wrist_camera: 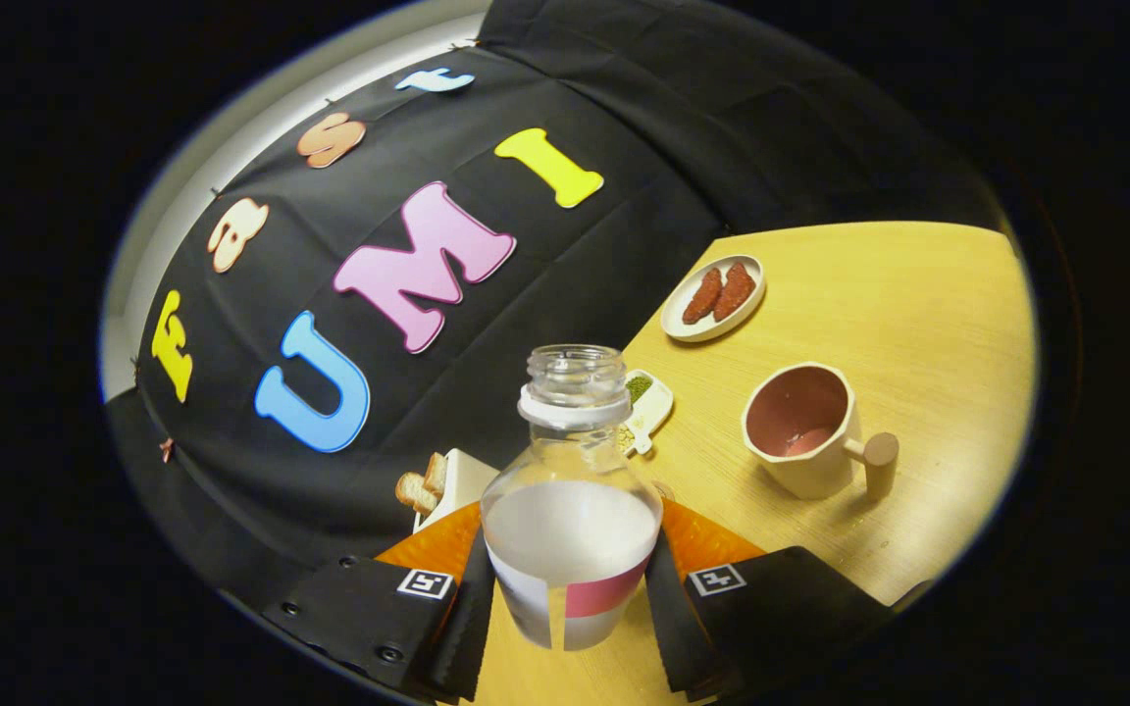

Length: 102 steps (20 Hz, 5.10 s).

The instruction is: Take the bottle from table, then pour the juice into the cup, finally place the bottle on the coaster

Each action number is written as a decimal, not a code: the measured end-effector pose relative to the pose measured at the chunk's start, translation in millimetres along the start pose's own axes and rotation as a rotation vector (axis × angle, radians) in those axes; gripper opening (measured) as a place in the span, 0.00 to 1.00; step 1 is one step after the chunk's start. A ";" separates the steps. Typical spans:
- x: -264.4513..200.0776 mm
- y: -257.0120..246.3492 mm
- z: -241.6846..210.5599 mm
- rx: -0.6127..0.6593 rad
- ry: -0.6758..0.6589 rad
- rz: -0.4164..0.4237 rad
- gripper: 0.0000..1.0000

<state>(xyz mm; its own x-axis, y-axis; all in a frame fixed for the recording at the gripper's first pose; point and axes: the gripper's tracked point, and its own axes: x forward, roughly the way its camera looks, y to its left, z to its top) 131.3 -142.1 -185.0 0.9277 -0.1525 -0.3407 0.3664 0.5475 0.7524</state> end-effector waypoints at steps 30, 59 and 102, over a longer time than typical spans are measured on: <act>66.7 -37.1 5.1 0.981 0.052 -0.226 0.72; 62.9 -26.5 27.2 1.454 0.099 -0.217 0.72; 55.1 -15.8 50.9 1.651 0.038 -0.171 0.72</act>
<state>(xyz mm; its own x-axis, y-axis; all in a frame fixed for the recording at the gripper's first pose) 180.3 -201.0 -187.0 0.8782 -0.0831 -0.4710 0.1565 -0.8807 0.4470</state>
